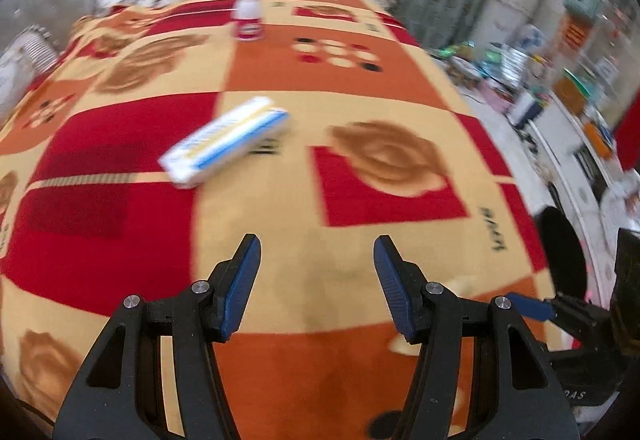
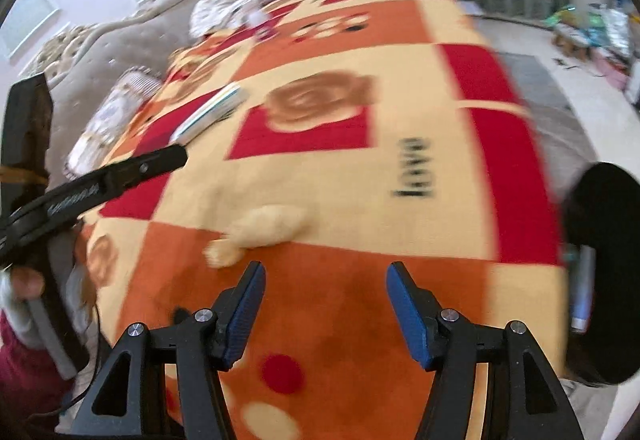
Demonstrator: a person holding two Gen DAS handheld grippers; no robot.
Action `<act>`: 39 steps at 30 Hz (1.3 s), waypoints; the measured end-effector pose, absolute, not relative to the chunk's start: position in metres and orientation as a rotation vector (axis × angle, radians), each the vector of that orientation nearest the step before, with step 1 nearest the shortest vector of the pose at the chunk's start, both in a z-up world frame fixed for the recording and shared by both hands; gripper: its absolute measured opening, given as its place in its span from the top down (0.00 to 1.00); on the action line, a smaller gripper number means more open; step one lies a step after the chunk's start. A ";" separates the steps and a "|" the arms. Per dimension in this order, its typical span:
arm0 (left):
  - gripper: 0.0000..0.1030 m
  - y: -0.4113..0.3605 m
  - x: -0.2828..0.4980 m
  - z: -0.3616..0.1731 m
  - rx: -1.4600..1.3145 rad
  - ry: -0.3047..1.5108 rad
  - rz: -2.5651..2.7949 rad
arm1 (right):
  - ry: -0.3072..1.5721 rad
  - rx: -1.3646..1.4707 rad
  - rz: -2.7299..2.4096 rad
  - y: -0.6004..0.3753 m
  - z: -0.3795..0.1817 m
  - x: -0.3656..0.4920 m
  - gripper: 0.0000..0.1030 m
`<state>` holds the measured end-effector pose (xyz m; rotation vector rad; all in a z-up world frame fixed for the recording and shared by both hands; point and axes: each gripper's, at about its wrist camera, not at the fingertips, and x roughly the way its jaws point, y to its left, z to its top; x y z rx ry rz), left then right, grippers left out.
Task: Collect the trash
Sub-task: 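Grasp the blue-striped medicine box with the left tool while the right tool grasps the crumpled tissue, then carry the blue-striped box and crumpled tissue in both tools over the bin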
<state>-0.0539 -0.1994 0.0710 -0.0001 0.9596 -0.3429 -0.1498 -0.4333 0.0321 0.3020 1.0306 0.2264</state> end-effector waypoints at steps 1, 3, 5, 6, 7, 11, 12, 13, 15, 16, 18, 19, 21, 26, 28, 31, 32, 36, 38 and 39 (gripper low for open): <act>0.44 -0.192 -0.051 0.070 -0.003 0.956 -0.332 | 1.039 0.307 0.248 -0.425 0.030 -0.145 0.41; 0.44 -0.178 -0.043 0.069 -0.012 0.953 -0.316 | 1.055 0.307 0.272 -0.408 0.024 -0.132 0.41; 0.44 -0.164 -0.033 0.067 -0.024 0.955 -0.305 | 1.068 0.294 0.277 -0.395 0.018 -0.120 0.41; 0.44 -0.158 -0.025 0.065 -0.027 0.955 -0.300 | 1.067 0.274 0.274 -0.386 0.015 -0.114 0.41; 0.44 -0.156 -0.019 0.065 -0.023 0.953 -0.295 | 1.054 0.251 0.266 -0.383 0.016 -0.111 0.41; 0.42 -0.153 0.012 0.060 0.014 0.934 -0.297 | 1.027 0.149 0.266 -0.362 0.017 -0.104 0.56; 0.40 -0.154 0.020 0.059 0.027 0.928 -0.306 | 1.023 0.121 0.269 -0.359 0.017 -0.104 0.59; 0.40 -0.156 0.028 0.056 0.046 0.925 -0.315 | 1.018 0.093 0.266 -0.357 0.017 -0.104 0.59; 0.40 -0.163 0.043 0.049 0.091 0.934 -0.326 | 1.014 0.065 0.277 -0.357 0.018 -0.105 0.61; 0.40 -0.166 0.051 0.045 0.116 0.941 -0.332 | 1.015 0.063 0.282 -0.358 0.018 -0.105 0.61; 0.40 -0.174 0.063 0.038 0.166 0.960 -0.338 | 1.020 0.063 0.292 -0.362 0.017 -0.104 0.61; 0.40 -0.176 0.068 0.035 0.183 0.967 -0.336 | 1.019 0.070 0.296 -0.364 0.016 -0.104 0.61; 0.40 -0.182 0.077 0.030 0.206 0.982 -0.337 | 1.014 0.108 0.301 -0.369 0.014 -0.104 0.58; 0.40 -0.193 0.093 0.018 0.250 1.017 -0.323 | 1.005 0.105 0.286 -0.368 0.016 -0.108 0.57; 0.43 -0.193 0.094 0.017 0.219 1.022 -0.318 | 0.999 0.103 0.282 -0.368 0.016 -0.109 0.56; 0.50 -0.193 0.084 0.020 0.169 1.037 -0.332 | 0.979 0.099 0.280 -0.369 0.015 -0.110 0.59; 0.51 -0.194 0.078 0.022 0.157 1.037 -0.342 | 0.977 0.097 0.277 -0.369 0.015 -0.110 0.65; 0.56 -0.195 0.046 0.036 0.117 1.019 -0.352 | 0.977 0.108 0.284 -0.372 0.019 -0.108 0.69; 0.56 -0.196 0.031 0.041 0.092 1.016 -0.362 | 0.961 0.109 0.283 -0.374 0.024 -0.110 0.69; 0.56 -0.197 0.021 0.044 0.087 1.012 -0.366 | 0.953 0.112 0.283 -0.375 0.027 -0.111 0.69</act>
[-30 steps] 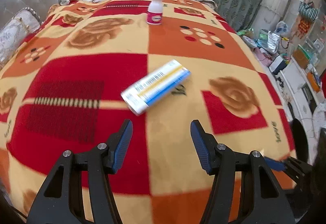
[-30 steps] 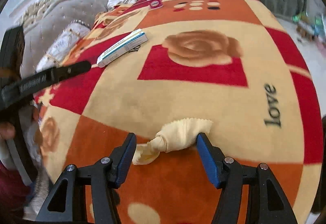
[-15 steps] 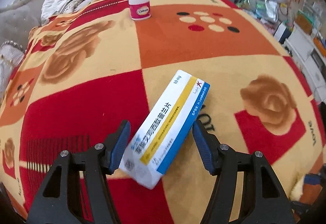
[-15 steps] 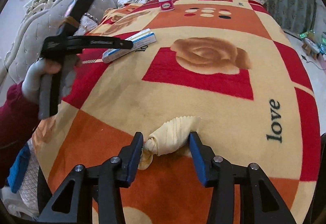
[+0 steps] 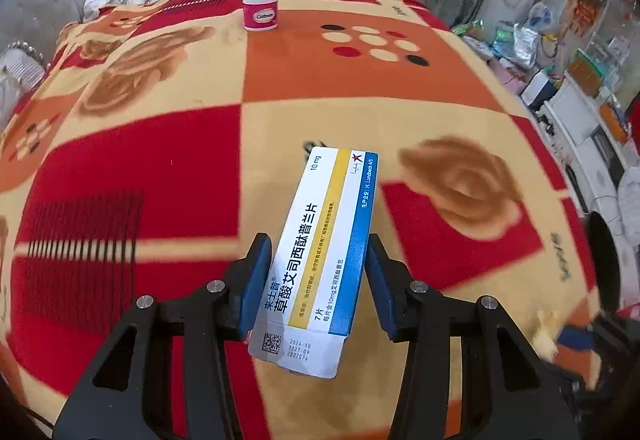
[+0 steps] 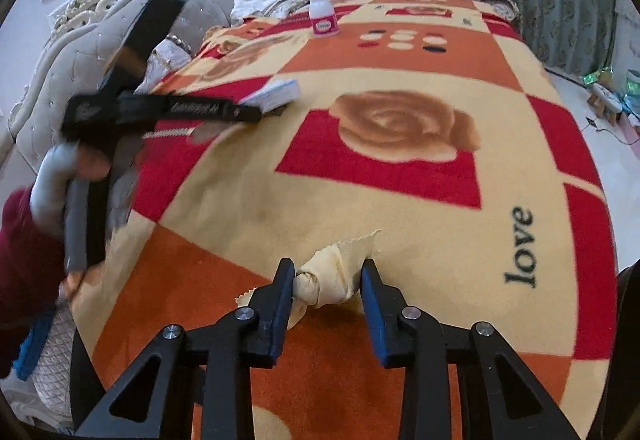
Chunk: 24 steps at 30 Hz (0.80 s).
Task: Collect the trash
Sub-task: 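Carry the blue-striped box and crumpled tissue in both tools over the bin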
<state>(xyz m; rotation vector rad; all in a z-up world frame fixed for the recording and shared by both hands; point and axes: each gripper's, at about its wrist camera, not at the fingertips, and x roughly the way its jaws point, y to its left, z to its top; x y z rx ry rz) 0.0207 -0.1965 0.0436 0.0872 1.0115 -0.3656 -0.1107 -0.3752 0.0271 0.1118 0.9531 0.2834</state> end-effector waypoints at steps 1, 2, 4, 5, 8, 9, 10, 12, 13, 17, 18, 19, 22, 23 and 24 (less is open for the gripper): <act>0.56 -0.197 0.012 0.045 0.085 1.008 -0.370 | 0.947 0.114 0.283 -0.377 0.030 -0.112 0.69; 0.56 -0.198 0.005 0.047 0.082 1.006 -0.376 | 0.944 0.113 0.280 -0.378 0.032 -0.113 0.69; 0.56 -0.199 -0.014 0.048 0.073 1.013 -0.389 | 0.931 0.107 0.278 -0.381 0.037 -0.118 0.69; 0.57 -0.200 -0.022 0.047 0.069 1.023 -0.395 | 0.927 0.104 0.279 -0.381 0.039 -0.121 0.69; 0.57 -0.204 -0.044 0.045 0.068 1.047 -0.413 | 0.925 0.097 0.282 -0.384 0.043 -0.130 0.69; 0.56 -0.205 -0.051 0.045 0.073 1.054 -0.415 | 0.930 0.094 0.289 -0.384 0.043 -0.133 0.69; 0.56 -0.207 -0.059 0.043 0.079 1.064 -0.408 | 0.940 0.088 0.300 -0.384 0.042 -0.135 0.69; 0.55 -0.211 -0.066 0.038 0.090 1.085 -0.396 | 0.975 0.071 0.324 -0.382 0.037 -0.138 0.69; 0.54 -0.213 -0.070 0.036 0.091 1.093 -0.399 | 0.990 0.058 0.326 -0.381 0.034 -0.139 0.69; 0.54 -0.222 -0.074 0.030 0.089 1.120 -0.401 | 1.028 0.079 0.289 -0.387 0.022 -0.145 0.57; 0.54 -0.225 -0.074 0.030 0.089 1.119 -0.403 | 1.030 0.098 0.286 -0.390 0.021 -0.148 0.57; 0.54 -0.229 -0.074 0.030 0.094 1.115 -0.401 | 1.032 0.107 0.286 -0.391 0.020 -0.150 0.57; 0.54 -0.239 -0.069 0.028 0.111 1.112 -0.393 | 1.035 0.116 0.273 -0.393 0.018 -0.160 0.57; 0.54 -0.241 -0.068 0.027 0.111 1.114 -0.392 | 1.039 0.122 0.271 -0.393 0.016 -0.161 0.57; 0.54 -0.243 -0.068 0.025 0.108 1.118 -0.392 | 1.032 0.131 0.265 -0.393 0.015 -0.162 0.57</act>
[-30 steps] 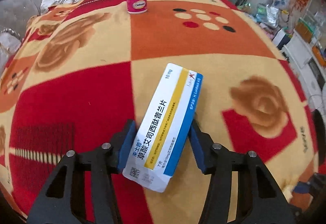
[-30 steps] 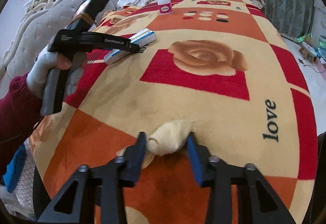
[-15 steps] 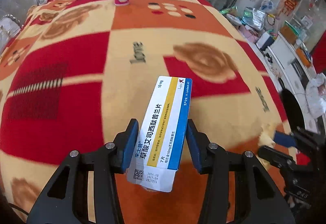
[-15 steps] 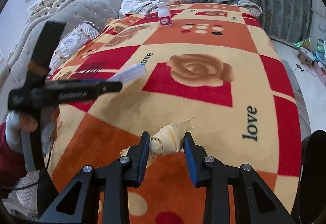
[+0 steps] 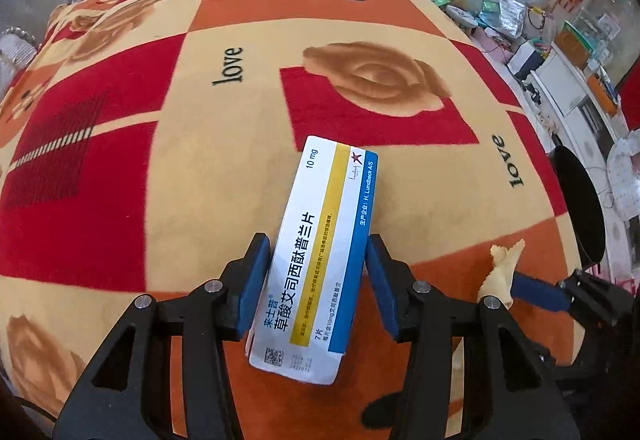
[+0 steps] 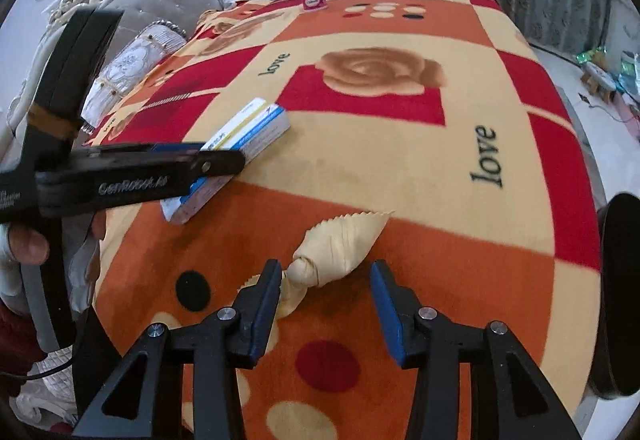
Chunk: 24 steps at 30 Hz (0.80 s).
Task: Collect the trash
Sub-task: 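Carry the blue-striped box and crumpled tissue in both tools over the bin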
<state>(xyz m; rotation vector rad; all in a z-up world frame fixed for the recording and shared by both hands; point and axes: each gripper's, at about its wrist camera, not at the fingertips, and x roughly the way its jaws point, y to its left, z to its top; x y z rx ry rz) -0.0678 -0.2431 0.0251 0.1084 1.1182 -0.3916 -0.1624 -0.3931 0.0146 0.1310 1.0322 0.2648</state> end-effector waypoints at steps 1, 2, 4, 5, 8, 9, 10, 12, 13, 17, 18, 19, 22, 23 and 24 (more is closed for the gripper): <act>0.54 -0.244 -0.068 0.024 0.107 1.121 -0.392 | 1.020 0.137 0.263 -0.393 0.015 -0.163 0.57; 0.54 -0.245 -0.069 0.022 0.110 1.117 -0.388 | 1.002 0.148 0.264 -0.393 0.015 -0.163 0.57; 0.56 -0.246 -0.072 0.023 0.115 1.100 -0.384 | 0.983 0.143 0.252 -0.392 0.013 -0.162 0.66; 0.56 -0.245 -0.074 0.024 0.103 1.096 -0.390 | 0.981 0.125 0.248 -0.390 0.013 -0.162 0.68; 0.57 -0.247 -0.079 0.033 0.101 1.059 -0.395 | 0.978 0.091 0.249 -0.389 0.016 -0.164 0.73; 0.57 -0.249 -0.081 0.037 0.106 1.040 -0.394 | 0.971 0.087 0.243 -0.391 0.019 -0.166 0.73; 0.57 -0.251 -0.083 0.040 0.106 1.032 -0.397 | 0.958 0.087 0.234 -0.395 0.023 -0.168 0.73; 0.57 -0.258 -0.086 0.048 0.105 1.017 -0.414 | 0.940 0.105 0.223 -0.405 0.032 -0.170 0.73; 0.57 -0.261 -0.088 0.050 0.106 1.012 -0.420 | 0.934 0.110 0.217 -0.409 0.035 -0.171 0.73; 0.57 -0.278 -0.097 0.060 0.113 0.989 -0.453 | 0.907 0.102 0.185 -0.425 0.049 -0.177 0.73; 0.57 -0.282 -0.099 0.062 0.114 0.985 -0.462 | 0.900 0.101 0.176 -0.430 0.053 -0.179 0.73; 0.57 -0.288 -0.102 0.065 0.116 0.976 -0.474 | 0.895 0.100 0.170 -0.434 0.055 -0.181 0.73; 0.56 -0.301 -0.109 0.070 0.128 0.957 -0.492 | 0.880 0.098 0.142 -0.447 0.062 -0.186 0.73; 0.56 -0.304 -0.110 0.071 0.128 0.955 -0.498 | 0.878 0.101 0.134 -0.451 0.063 -0.188 0.73; 0.57 -0.307 -0.111 0.073 0.131 0.953 -0.502 | 0.875 0.108 0.125 -0.456 0.065 -0.190 0.73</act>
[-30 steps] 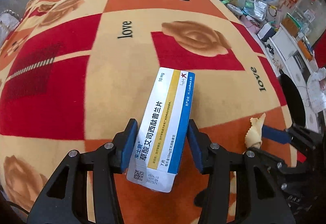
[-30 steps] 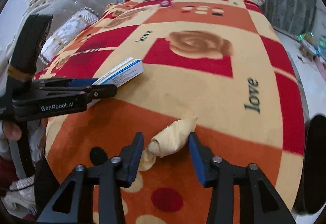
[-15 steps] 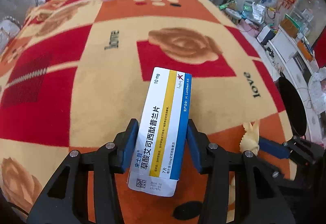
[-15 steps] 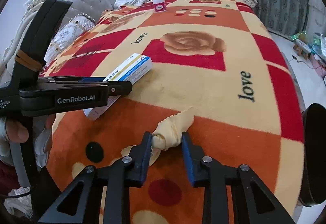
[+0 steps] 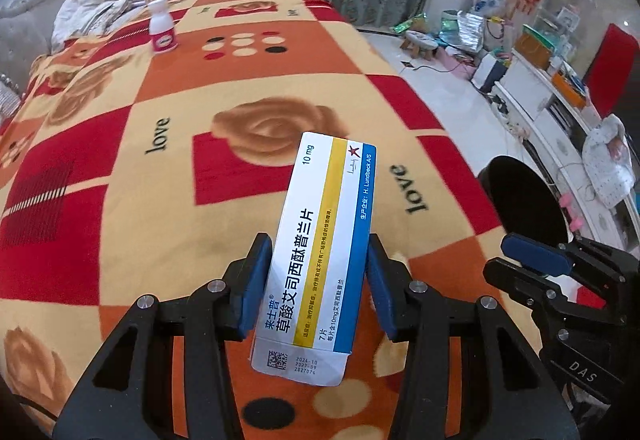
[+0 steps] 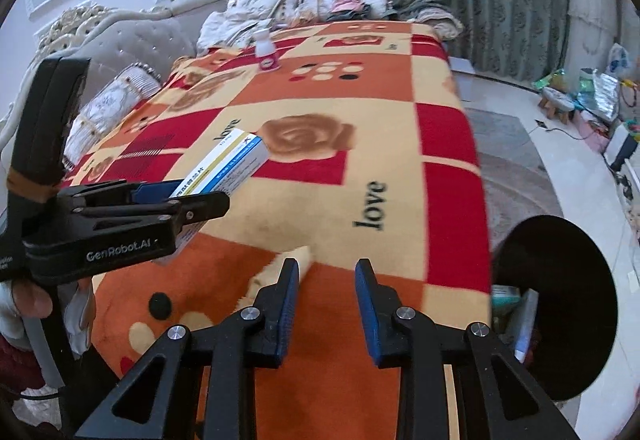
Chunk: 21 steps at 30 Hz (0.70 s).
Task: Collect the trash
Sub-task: 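Carry the blue-striped box and crumpled tissue in both tools over the bin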
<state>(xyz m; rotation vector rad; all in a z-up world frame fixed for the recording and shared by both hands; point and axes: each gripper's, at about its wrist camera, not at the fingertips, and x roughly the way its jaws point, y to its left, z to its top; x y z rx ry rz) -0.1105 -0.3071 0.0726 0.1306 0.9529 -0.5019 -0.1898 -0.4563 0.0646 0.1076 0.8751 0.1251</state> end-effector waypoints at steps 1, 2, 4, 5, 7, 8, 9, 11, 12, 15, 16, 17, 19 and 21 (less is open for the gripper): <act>0.57 -0.309 -0.112 0.073 0.136 0.950 -0.502 | 0.874 0.116 0.122 -0.460 0.065 -0.191 0.73; 0.56 -0.310 -0.112 0.074 0.141 0.946 -0.500 | 0.874 0.126 0.122 -0.463 0.065 -0.193 0.73; 0.56 -0.310 -0.112 0.074 0.151 0.942 -0.492 | 0.882 0.152 0.139 -0.464 0.063 -0.195 0.73; 0.56 -0.308 -0.112 0.074 0.154 0.942 -0.487 | 0.890 0.159 0.148 -0.463 0.061 -0.194 0.71; 0.56 -0.303 -0.111 0.073 0.155 0.942 -0.473 | 0.905 0.168 0.146 -0.458 0.055 -0.192 0.54; 0.56 -0.299 -0.111 0.073 0.155 0.943 -0.462 | 0.912 0.175 0.155 -0.454 0.051 -0.190 0.51; 0.56 -0.294 -0.109 0.073 0.154 0.944 -0.449 | 0.922 0.183 0.174 -0.449 0.047 -0.187 0.51; 0.56 -0.286 -0.107 0.071 0.155 0.948 -0.432 | 0.938 0.190 0.197 -0.440 0.040 -0.182 0.51; 0.56 -0.282 -0.106 0.070 0.155 0.951 -0.421 | 0.945 0.191 0.208 -0.434 0.036 -0.179 0.51; 0.56 -0.276 -0.104 0.068 0.152 0.956 -0.408 | 0.950 0.169 0.228 -0.416 0.025 -0.166 0.51; 0.56 -0.275 -0.104 0.067 0.151 0.956 -0.407 | 0.952 0.152 0.223 -0.411 0.022 -0.163 0.53; 0.56 -0.276 -0.105 0.067 0.150 0.955 -0.408 | 0.962 0.125 0.215 -0.406 0.017 -0.159 0.61; 0.56 -0.276 -0.106 0.067 0.150 0.951 -0.413 | 0.958 0.063 0.190 -0.400 0.014 -0.158 0.70; 0.56 -0.280 -0.107 0.067 0.150 0.949 -0.421 | 0.960 0.044 0.192 -0.402 0.016 -0.160 0.75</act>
